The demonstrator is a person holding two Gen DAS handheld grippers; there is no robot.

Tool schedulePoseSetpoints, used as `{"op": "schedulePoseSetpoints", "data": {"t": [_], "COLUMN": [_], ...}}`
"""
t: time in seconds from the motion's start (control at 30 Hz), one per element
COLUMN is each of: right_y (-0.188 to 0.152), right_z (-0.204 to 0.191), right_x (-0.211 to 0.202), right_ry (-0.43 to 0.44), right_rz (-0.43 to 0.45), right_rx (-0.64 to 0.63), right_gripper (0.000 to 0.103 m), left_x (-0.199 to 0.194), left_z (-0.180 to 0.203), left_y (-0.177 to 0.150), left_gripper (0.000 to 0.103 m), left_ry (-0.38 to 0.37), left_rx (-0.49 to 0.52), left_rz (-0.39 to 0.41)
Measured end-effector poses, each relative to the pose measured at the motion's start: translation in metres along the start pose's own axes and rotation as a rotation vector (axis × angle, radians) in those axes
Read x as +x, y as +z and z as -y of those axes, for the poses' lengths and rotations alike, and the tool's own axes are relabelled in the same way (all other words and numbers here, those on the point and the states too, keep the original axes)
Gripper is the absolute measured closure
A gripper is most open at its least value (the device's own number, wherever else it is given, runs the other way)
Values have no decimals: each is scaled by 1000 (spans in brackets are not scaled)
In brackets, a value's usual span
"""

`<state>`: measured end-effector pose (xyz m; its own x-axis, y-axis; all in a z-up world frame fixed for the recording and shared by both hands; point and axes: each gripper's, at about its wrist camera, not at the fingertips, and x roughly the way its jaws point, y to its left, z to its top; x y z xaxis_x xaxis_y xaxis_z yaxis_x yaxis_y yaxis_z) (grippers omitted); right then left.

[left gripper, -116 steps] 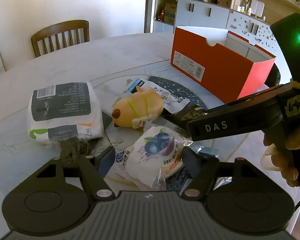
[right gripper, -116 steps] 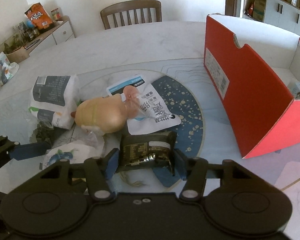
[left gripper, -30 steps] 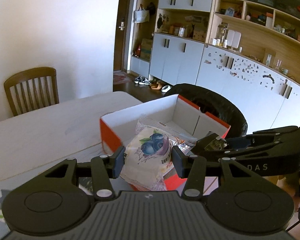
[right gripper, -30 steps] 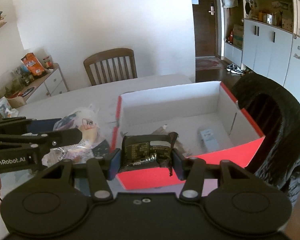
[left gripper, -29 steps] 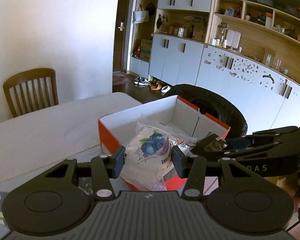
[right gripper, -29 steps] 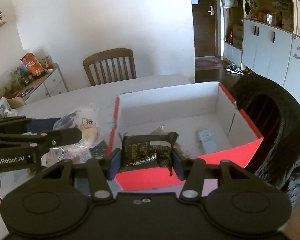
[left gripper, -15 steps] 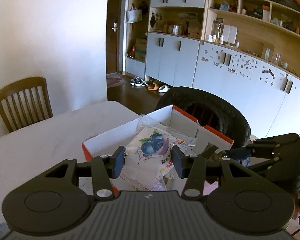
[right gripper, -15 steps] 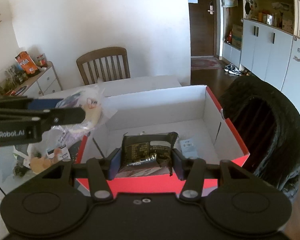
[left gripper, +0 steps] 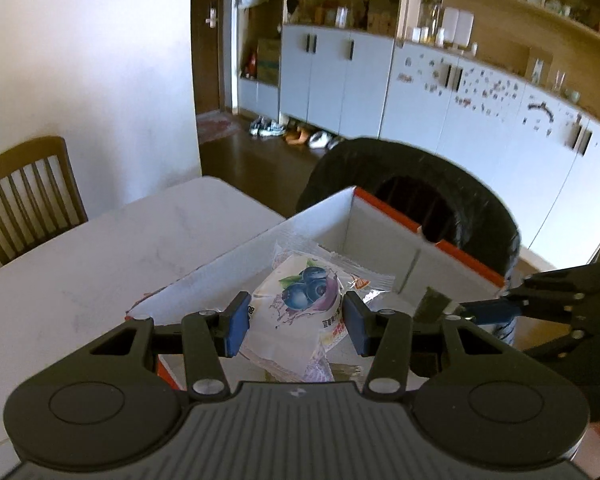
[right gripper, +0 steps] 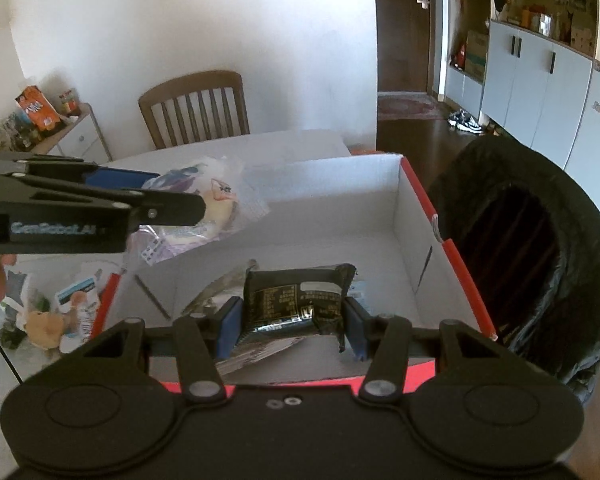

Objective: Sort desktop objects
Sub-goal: 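Carry the blueberry bag in left tool while right tool carries the dark packet to the shoebox, then open right tool to drop the dark packet while left tool releases the blueberry bag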

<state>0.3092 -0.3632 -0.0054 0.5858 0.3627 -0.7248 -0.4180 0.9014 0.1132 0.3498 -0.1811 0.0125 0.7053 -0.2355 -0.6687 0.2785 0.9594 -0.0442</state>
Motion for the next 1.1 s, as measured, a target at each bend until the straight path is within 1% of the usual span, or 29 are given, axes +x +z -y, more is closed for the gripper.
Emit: {"op": "schedulePoseSetpoints", "data": {"t": [0.1, 0.2, 0.3, 0.43, 0.57, 0.67, 0.77, 0.9, 1.0, 1.1], "right_y": [1, 1, 2, 2, 4, 6, 9, 9, 8, 8], "right_z": [3, 7, 14, 14, 17, 18, 17, 15, 12, 12], "right_x": [9, 21, 32, 41, 49, 55, 63, 73, 80, 85], "right_ry": [-2, -13, 1, 14, 31, 74, 84, 120, 119, 128], "right_rz": [-20, -47, -85, -114, -159, -196, -227, -266, -290, -307], "right_rx": [-20, -41, -32, -74, -81, -99, -120, -125, -147, -151], "right_gripper": [51, 50, 51, 51, 51, 51, 51, 51, 51, 51], "left_x": [16, 31, 45, 62, 80, 89, 97, 105, 109, 114], "left_z": [1, 0, 3, 6, 7, 8, 9, 12, 13, 12], "left_y": [4, 8, 9, 9, 8, 8, 8, 5, 4, 4], "left_gripper": [54, 54, 54, 54, 54, 54, 54, 54, 54, 54], "left_ry": [-2, -26, -24, -22, -22, -18, -17, -15, -14, -24], "left_rx": [23, 25, 41, 59, 72, 83, 94, 120, 129, 115], "left_rz": [-25, -44, -65, -91, -129, -150, -168, -194, -213, -239]}}
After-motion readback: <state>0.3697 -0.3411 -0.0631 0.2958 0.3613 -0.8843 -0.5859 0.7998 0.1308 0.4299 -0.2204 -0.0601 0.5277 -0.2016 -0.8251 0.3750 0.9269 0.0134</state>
